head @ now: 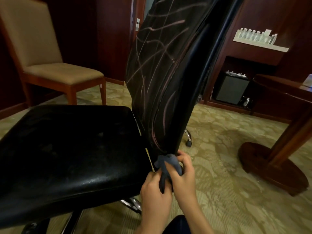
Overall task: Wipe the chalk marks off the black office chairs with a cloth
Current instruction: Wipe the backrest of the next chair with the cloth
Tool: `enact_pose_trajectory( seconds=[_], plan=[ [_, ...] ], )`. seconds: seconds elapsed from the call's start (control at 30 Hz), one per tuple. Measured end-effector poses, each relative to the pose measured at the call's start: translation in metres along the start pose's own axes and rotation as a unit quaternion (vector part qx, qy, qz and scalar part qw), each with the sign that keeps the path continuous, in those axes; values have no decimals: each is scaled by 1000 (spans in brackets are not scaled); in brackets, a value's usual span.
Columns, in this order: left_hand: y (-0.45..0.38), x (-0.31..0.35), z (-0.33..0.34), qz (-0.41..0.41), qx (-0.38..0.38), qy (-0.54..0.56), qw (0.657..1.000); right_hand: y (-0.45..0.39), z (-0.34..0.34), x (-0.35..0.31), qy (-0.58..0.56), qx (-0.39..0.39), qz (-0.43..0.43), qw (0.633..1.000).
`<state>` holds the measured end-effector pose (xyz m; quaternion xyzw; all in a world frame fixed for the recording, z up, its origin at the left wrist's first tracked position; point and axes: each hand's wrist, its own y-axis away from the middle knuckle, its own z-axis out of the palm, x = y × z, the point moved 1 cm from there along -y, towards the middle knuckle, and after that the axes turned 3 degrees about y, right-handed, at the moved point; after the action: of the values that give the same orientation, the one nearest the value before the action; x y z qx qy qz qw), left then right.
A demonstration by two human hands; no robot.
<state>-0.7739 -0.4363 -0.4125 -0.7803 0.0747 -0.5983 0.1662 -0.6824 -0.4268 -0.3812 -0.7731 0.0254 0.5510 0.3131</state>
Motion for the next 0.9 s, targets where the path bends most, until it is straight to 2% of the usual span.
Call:
enact_pose_trajectory(
  seconds=[0.07,0.17,0.23,0.37,0.43,0.6,0.67,0.8,0.9],
  plan=[
    [4,-6,0,-22,-23,2,999,5,0,12,13,0,12,1000],
    [8,1,-1,-5,-22,28,999,3,-7,8,14,-20,11,1000],
    [6,14,-1,19,4,49,999,-5,-15,-6,31,-19,-35,999],
    [-13,50,1,98,48,91,990,-39,-28,-51,62,37,-148,986],
    [-23,56,7,105,57,104,987,-53,-27,-61,79,33,-164,983],
    [-15,23,19,79,57,87,991,-36,-12,-19,31,10,-68,997],
    [-7,-5,24,54,28,68,996,-21,-4,5,56,-4,-55,997],
    [25,-61,27,-28,-80,-26,996,17,4,54,133,-87,-22,987],
    [37,-68,21,-42,-95,4,995,30,0,50,110,-105,1,988]
  ],
)
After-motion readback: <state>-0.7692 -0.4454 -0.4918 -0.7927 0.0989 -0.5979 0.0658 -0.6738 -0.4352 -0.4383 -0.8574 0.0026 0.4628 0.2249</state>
